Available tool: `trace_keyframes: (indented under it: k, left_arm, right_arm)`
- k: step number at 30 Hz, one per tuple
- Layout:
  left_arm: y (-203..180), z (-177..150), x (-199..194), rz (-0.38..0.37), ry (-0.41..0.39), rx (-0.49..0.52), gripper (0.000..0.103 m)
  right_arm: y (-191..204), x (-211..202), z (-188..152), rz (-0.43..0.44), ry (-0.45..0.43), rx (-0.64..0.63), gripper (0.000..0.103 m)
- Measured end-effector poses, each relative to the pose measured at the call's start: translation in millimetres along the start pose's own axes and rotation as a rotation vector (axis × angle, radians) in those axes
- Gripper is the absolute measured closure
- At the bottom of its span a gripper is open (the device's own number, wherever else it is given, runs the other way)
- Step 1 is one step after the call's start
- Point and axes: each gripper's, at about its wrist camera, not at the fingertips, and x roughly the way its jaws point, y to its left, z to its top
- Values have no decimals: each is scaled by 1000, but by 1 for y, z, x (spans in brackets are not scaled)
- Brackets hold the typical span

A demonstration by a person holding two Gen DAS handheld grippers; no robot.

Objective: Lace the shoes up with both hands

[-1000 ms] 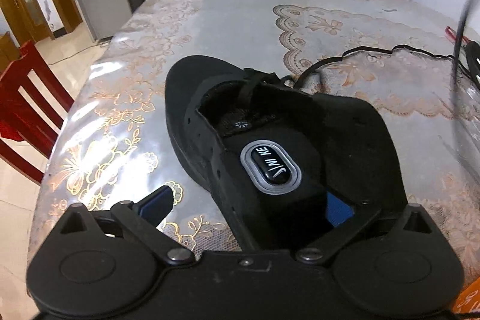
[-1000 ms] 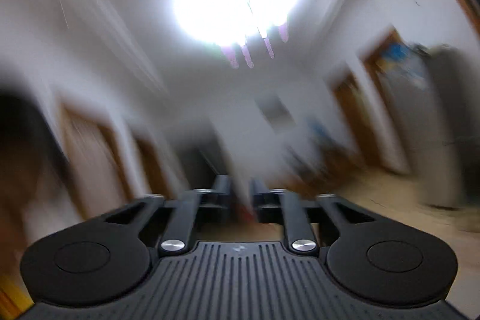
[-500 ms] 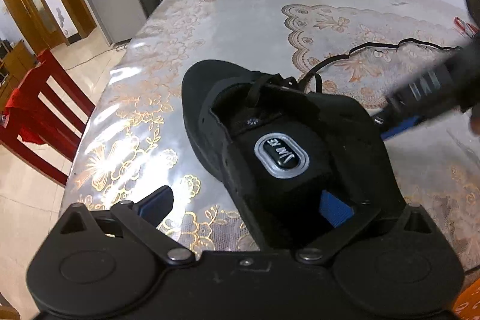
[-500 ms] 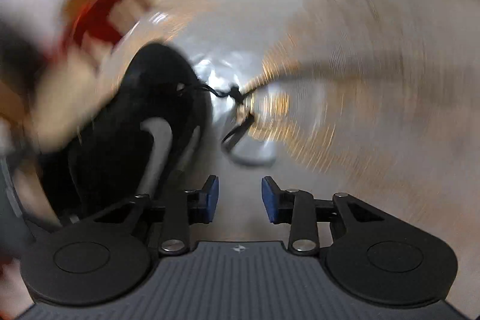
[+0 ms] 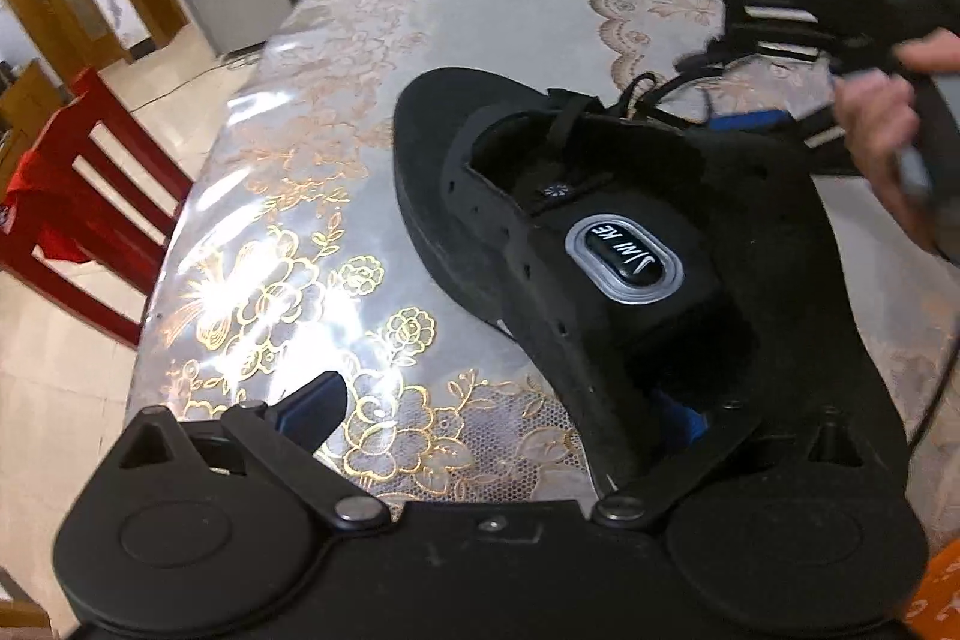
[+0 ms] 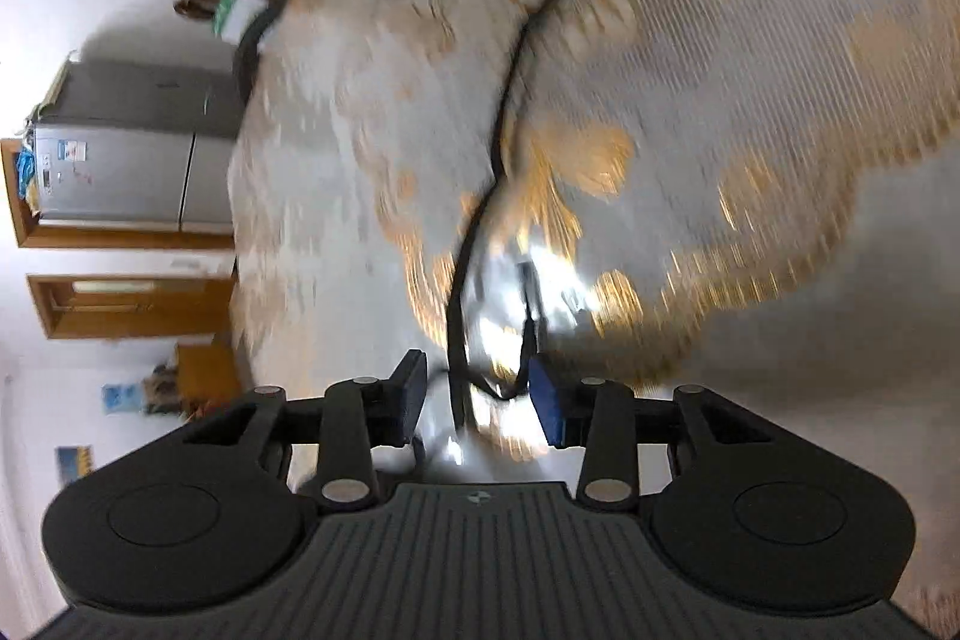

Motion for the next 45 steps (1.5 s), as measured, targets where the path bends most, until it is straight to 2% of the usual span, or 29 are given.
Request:
trace_keyframes:
  k: [4, 6, 8, 10, 14, 16, 19, 21, 23, 24, 26, 27, 29, 31, 33, 34, 36, 38, 39, 42, 45]
  left_arm:
    - [-3, 2, 1, -19, -20, 69, 1]
    - [-2, 4, 2, -38, -27, 93, 1]
    - [0, 5, 4, -58, -28, 103, 1]
    - [3, 6, 7, -76, -31, 111, 1]
    - [6, 7, 7, -108, -40, 122, 1]
    - [7, 6, 6, -121, -46, 127, 1]
    - [8, 5, 4, -139, -60, 128, 1]
    - [9, 5, 3, -146, -63, 129, 1]
    - [9, 5, 2, -146, -67, 127, 1]
    - [10, 5, 1, -145, -71, 124, 1]
    - [13, 4, -3, -144, -90, 108, 1]
    - [15, 4, -6, -145, -101, 98, 1]
    - [19, 4, -12, -151, -118, 78, 1]
    - [21, 3, -15, -152, -126, 65, 1]
    - [22, 2, -18, -152, -131, 55, 1]
    - [23, 1, -18, -153, -132, 48, 1]
    - [24, 0, -19, -156, -136, 36, 1]
    - [23, -1, -17, -161, -137, 23, 1]
    - [24, -1, -16, -164, -136, 16, 1]
    - [24, -1, -14, -166, -132, -2, 1]
    - [24, -2, -16, -164, -139, -12, 1]
  right_arm:
    - [2, 5, -1, 8, -7, 39, 60]
    - [0, -10, 1, 2, -33, 47, 60]
    - [7, -7, -5, -15, -78, 6, 60]
    - [21, 1, -7, -55, -137, -94, 63]
    - [38, 17, -18, -159, -183, -347, 85]
    - [44, 19, -25, -204, -182, -481, 86]
    - [48, 17, -40, -270, -193, -608, 78]
    - [49, 16, -54, -320, -215, -721, 80]
    - [50, 19, -73, -399, -244, -886, 102]
    - [50, 21, -80, -426, -254, -945, 102]
    - [47, 21, -85, -427, -257, -991, 103]
    - [47, 19, -85, -409, -262, -1008, 103]
    - [49, 7, -82, -320, -285, -1038, 103]
    - [59, -20, -82, -150, -288, -1110, 103]
    - [72, -48, -87, 24, -225, -1191, 103]
    - [81, -59, -94, 104, -162, -1247, 102]
    - [97, -66, -108, 204, -30, -1363, 102]
    - [108, -55, -123, 218, 77, -1464, 102]
    - [113, -44, -128, 199, 111, -1511, 102]
    - [123, -5, -141, 107, 180, -1652, 102]
    - [129, 20, -151, 45, 201, -1773, 102]
